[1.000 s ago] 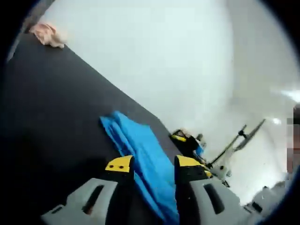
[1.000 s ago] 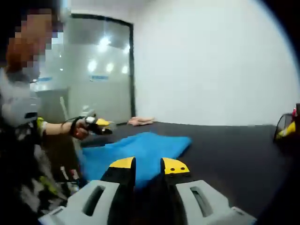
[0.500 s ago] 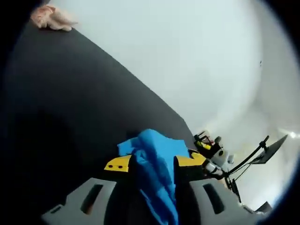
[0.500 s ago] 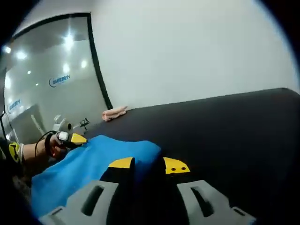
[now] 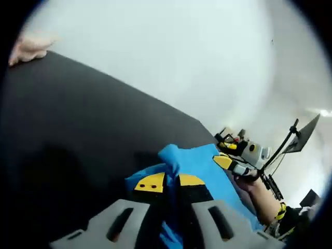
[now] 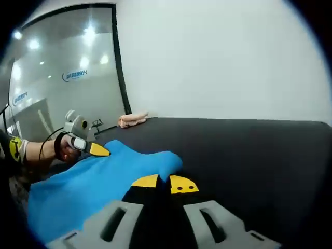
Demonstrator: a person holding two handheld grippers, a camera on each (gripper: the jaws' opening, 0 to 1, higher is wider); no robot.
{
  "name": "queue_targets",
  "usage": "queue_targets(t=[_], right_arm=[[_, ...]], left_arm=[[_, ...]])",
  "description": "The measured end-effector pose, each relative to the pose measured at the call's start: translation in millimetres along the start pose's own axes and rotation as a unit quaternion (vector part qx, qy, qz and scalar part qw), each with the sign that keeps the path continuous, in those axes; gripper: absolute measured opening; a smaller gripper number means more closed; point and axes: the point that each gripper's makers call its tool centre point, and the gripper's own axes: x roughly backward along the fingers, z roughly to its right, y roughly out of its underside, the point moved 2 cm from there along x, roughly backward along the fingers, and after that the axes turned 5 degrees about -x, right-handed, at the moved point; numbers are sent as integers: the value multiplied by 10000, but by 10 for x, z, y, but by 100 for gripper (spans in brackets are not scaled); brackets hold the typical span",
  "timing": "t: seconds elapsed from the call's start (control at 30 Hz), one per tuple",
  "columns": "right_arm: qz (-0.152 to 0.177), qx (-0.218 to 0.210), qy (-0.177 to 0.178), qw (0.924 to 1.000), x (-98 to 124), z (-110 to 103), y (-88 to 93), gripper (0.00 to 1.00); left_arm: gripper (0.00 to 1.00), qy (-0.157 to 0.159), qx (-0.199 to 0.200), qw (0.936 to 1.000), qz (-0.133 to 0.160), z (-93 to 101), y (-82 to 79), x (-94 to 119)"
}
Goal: Spread out the cloth and fold it
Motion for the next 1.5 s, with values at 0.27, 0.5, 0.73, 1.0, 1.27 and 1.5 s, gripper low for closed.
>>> queue_targets(t=[0.27, 0.5, 0.73, 1.0, 1.27, 1.5], right_arm=[[240, 183, 400, 9987, 117, 363, -335, 4], [-548, -380, 919, 9935, -70, 698, 288, 6], [280, -475, 1033, 9931, 44, 769, 127, 16], [82, -609, 811, 9948, 19, 698, 279, 16], [-485, -282, 841, 9949, -219, 742, 410, 10], [93, 124, 612, 9980, -158, 715, 82, 5]], left_arm=[[4, 142, -199, 9997, 26, -150, -522, -334], [7, -231, 412, 9970, -616, -562, -302, -699], [22, -942, 493, 9935, 419, -875, -553, -278], [27, -67, 1322, 9901, -459, -649, -126, -353], [9, -227, 376, 9977, -515, -576, -118, -655], [3, 202, -27, 9998, -85, -495, -419, -579]])
